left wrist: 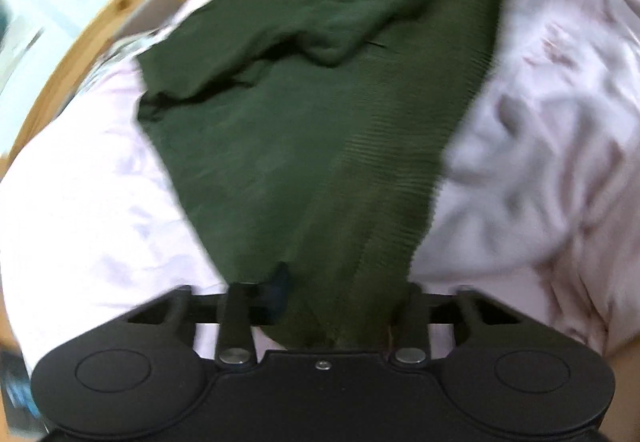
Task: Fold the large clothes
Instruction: 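Carry the held edges over the shirt with both grippers, folding it lengthwise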
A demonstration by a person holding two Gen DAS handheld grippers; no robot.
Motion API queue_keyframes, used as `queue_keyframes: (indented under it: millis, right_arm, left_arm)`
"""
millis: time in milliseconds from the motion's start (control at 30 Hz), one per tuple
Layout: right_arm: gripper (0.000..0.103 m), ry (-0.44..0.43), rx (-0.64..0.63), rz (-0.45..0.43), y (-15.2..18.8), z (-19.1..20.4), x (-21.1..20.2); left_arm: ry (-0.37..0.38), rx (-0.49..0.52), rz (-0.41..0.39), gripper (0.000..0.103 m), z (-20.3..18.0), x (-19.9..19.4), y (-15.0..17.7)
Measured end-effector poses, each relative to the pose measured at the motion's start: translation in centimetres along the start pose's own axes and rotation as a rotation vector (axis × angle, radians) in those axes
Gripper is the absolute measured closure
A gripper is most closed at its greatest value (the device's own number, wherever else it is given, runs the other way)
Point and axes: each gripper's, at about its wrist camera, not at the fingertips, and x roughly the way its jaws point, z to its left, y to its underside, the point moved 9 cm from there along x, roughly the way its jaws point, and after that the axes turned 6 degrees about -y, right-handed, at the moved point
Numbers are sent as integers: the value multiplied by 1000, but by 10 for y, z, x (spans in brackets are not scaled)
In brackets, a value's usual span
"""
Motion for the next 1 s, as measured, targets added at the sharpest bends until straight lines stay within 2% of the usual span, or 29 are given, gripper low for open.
queue_keyframes:
  millis: [100,167,400,467,600,700,867,1000]
  right_arm:
    - [89,9,31,-5,3,-3,-7]
    - [89,16,50,-5,4,-3,-11]
    - [90,47,57,-41,10,-1,-39]
    - [91,52,57,-86,12,-1,-54]
    - [93,55,40,-190,24,9,-98]
    - [96,52,-5,-222,37,17,-133]
    - [96,33,-67,-159,60,32,-173]
    - [96,30,-84,-71,66,36,-152]
  left_arm:
    - [18,-101,-7,84,21,0,-3]
    - [26,-133,-13,86,25,-2,-4]
    - [-30,-107,-86,91,27,-27,-11]
    - [-60,-108,-120,91,32,-37,-15]
    - [-103,-202,-223,92,52,-66,-23]
    - [-124,-233,-296,92,58,-97,-23]
    - [-129,-179,-321,92,45,-150,4]
    - [-53,-214,-305,92,42,-167,21]
